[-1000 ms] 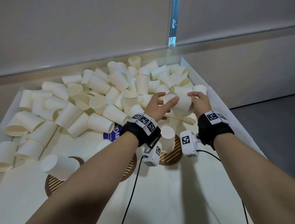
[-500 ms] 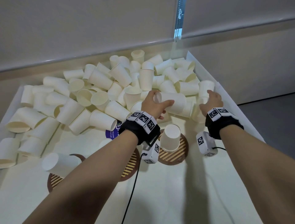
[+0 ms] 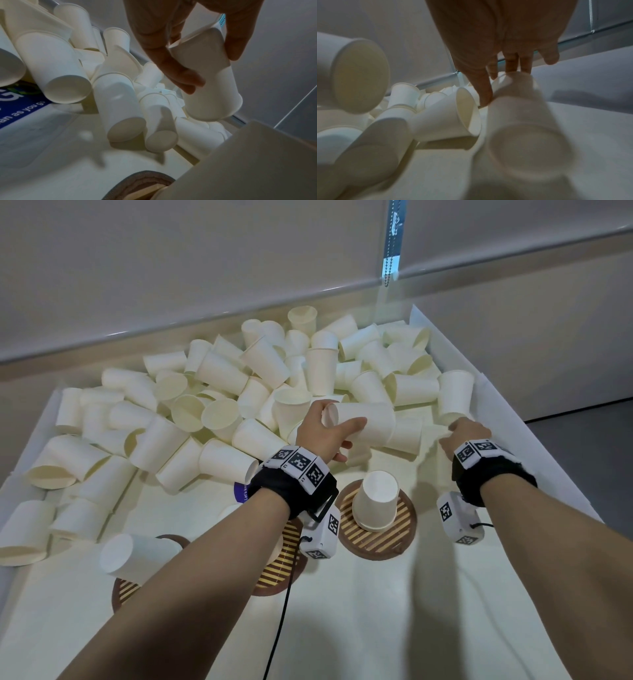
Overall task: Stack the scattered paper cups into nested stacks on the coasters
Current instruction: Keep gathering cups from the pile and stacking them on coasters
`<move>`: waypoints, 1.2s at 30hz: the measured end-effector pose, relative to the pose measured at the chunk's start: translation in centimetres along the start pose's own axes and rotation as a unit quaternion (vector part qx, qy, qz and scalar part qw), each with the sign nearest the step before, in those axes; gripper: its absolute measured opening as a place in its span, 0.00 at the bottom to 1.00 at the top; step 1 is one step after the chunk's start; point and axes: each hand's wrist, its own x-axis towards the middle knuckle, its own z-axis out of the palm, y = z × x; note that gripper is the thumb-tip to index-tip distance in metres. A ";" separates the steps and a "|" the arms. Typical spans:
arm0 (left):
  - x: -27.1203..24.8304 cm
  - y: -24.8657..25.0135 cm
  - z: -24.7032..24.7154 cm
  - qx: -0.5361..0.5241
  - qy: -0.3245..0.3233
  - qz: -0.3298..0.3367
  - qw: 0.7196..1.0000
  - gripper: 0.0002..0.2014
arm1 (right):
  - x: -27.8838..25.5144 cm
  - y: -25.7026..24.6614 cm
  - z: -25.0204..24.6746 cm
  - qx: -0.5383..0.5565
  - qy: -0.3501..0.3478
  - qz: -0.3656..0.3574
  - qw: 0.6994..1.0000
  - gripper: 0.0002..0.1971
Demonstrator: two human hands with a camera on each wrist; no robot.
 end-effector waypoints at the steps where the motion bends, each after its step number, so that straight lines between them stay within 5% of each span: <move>1: 0.0 0.0 -0.1 -0.002 -0.001 -0.002 1.000 0.25 | -0.3 0.1 -0.2 0.014 -0.005 0.002 1.000 0.16; 5: -0.5 -0.1 -0.2 -0.009 -0.014 -0.002 1.000 0.22 | -1.5 -0.2 -2.0 0.091 0.030 0.037 0.995 0.15; 10: -1.7 0.2 0.1 -0.022 -0.035 0.020 0.999 0.22 | -2.0 -2.6 -6.1 0.294 0.074 0.053 0.951 0.17; 17: -2.8 2.4 -0.1 -0.026 -0.032 0.067 0.997 0.18 | -5.2 -6.5 -7.9 0.415 -0.093 -0.029 0.904 0.16; 22: -3.8 2.7 -0.2 -0.009 -0.054 0.023 0.998 0.21 | -8.2 -8.4 -7.9 0.505 -0.237 -0.042 0.829 0.18; 25: -4.1 2.6 -1.2 0.031 -0.020 0.027 0.999 0.20 | -8.0 -8.0 -7.5 0.396 -0.281 -0.029 0.873 0.26; 28: -4.6 2.6 -1.8 0.123 0.003 0.090 0.988 0.20 | -6.3 -6.2 -6.3 0.291 -0.191 0.007 0.937 0.20; 32: -5.5 2.2 -1.0 0.350 -0.060 0.204 0.912 0.23 | -3.2 -3.0 -3.5 0.194 -0.124 0.053 0.972 0.16; 36: -5.2 -0.5 1.2 0.521 -0.188 0.271 0.787 0.26 | -2.5 -2.5 -2.1 0.123 -0.123 0.037 0.984 0.33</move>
